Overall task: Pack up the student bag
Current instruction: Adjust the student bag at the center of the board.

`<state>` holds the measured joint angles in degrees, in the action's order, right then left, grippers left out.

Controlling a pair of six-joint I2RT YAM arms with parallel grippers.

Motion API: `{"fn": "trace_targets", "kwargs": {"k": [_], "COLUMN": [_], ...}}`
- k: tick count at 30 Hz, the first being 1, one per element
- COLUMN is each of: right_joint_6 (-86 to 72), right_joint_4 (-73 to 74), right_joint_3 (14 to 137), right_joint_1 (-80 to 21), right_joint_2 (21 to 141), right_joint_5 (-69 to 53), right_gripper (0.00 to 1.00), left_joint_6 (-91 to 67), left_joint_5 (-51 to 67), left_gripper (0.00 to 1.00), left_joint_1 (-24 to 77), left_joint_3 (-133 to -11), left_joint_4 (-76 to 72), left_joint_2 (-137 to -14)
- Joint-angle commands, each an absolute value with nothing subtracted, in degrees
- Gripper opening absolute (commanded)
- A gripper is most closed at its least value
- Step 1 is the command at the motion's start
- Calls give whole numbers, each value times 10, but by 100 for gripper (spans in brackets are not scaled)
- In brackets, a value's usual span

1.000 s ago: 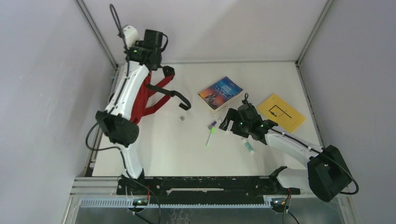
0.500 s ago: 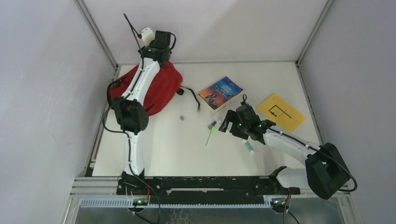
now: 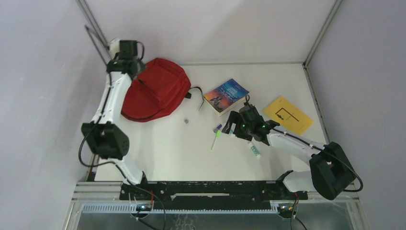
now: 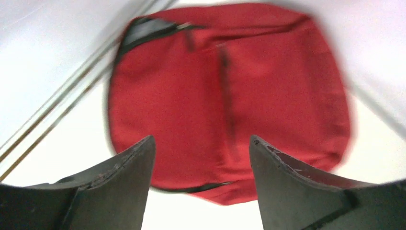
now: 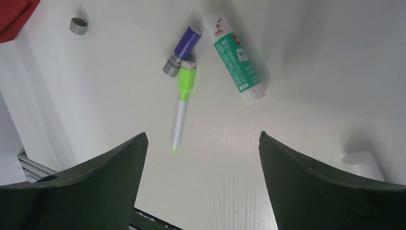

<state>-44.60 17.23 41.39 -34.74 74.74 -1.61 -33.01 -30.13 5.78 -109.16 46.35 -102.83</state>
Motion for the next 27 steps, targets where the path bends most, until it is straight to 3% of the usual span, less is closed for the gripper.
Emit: {"fn": "trace_targets", "kwargs": {"k": [1, 5, 8, 13, 19, 22, 24, 27], "right_joint_6": [-431, -425, -423, -422, -421, -421, -423, -425], "right_joint_4": [141, 140, 140, 148, 158, 167, 169, 169], "right_joint_3": [443, 450, 451, 450, 448, 447, 443, 439], "right_joint_1": [-356, -360, -361, -364, -369, -372, -374, -374], "right_joint_2": [754, 756, 754, 747, 736, 728, 722, 717], "right_joint_5": [-25, -30, -32, -25, -17, -11, -7, -4], "right_gripper": [95, 95, 95, 95, 95, 95, 95, 95], "left_joint_6": [-366, -381, -385, -391, -428, -435, -437, -445], "left_joint_5": [-313, -247, -193, -157, -62, -48, -47, -42], "left_gripper": [79, 99, 99, 85, 85, 74, 59, 20], "left_joint_1": [4, -70, -106, -115, -123, -122, -121, -117], "left_joint_3": [-930, -804, -736, -708, -697, -701, -697, -678], "left_joint_4": [508, 468, 418, 364, 280, 266, 266, 265], "left_joint_2": [-952, -914, -909, -947, -1008, -1023, -1018, -991]}}
